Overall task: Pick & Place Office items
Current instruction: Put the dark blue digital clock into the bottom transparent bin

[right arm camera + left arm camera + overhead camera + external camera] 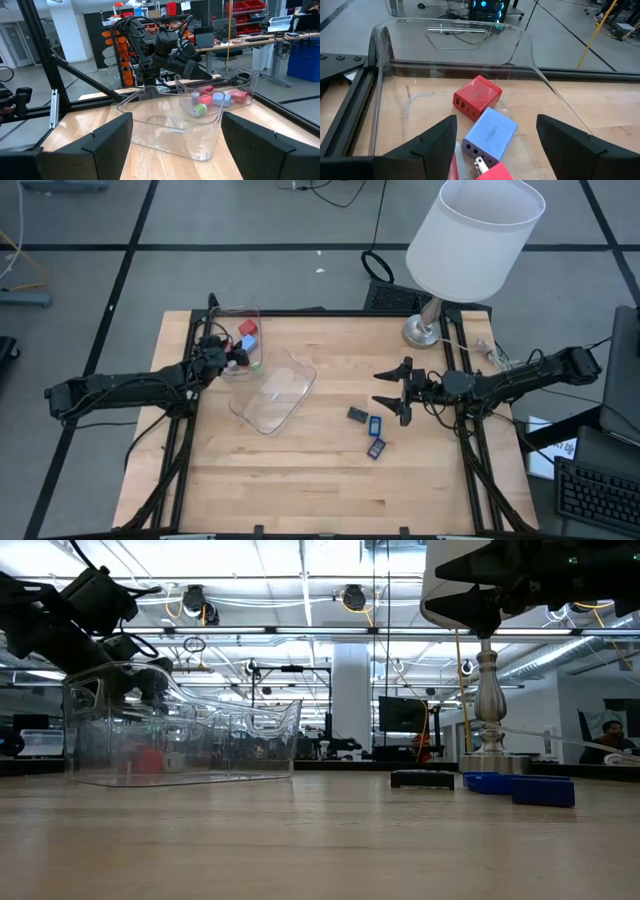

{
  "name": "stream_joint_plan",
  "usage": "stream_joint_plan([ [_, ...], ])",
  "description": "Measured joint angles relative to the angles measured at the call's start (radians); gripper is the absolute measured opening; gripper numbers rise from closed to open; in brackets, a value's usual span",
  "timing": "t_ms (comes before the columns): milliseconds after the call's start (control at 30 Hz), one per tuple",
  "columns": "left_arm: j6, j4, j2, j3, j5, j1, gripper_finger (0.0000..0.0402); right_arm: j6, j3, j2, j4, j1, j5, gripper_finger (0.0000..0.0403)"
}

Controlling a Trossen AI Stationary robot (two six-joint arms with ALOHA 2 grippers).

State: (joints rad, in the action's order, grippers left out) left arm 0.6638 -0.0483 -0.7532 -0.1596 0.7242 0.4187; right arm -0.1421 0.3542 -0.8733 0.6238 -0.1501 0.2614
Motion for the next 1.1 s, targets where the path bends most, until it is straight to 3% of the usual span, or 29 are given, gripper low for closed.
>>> stream_joint_plan([
  [333, -0.008, -0.011, 0.0, 0.0, -0.019, 0.0, 0.0278, 0.0, 0.0, 0.0, -0.007, 0.0, 0.0, 0.0293],
  [533, -0.197, -0.122, 0.003, 0.0, -0.199, -0.001, 0.0278, -0.002, 0.0, 0.0, -0.008, 0.0, -0.001, 0.0293],
  [667, -0.229, -0.231, 0.004, 0.0, -0.28, 0.0, 0.0278, -0.003, 0.0, 0.0, -0.01, 0.0, -0.001, 0.0293],
  [767, -0.237, -0.298, 0.004, 0.0, -0.394, 0.0, 0.0278, -0.003, 0.0, 0.0, -0.017, 0.0, -0.001, 0.0293],
  [967, -0.241, -0.419, 0.004, 0.0, -0.748, -0.001, 0.0278, -0.071, -0.021, 0.0, -0.014, -0.001, -0.004, 0.0293],
  [1100, -0.242, -0.49, 0.004, 0.0, -0.898, -0.008, 0.0278, -0.12, -0.034, 0.0, 0.0, -0.001, -0.004, 0.0293],
])
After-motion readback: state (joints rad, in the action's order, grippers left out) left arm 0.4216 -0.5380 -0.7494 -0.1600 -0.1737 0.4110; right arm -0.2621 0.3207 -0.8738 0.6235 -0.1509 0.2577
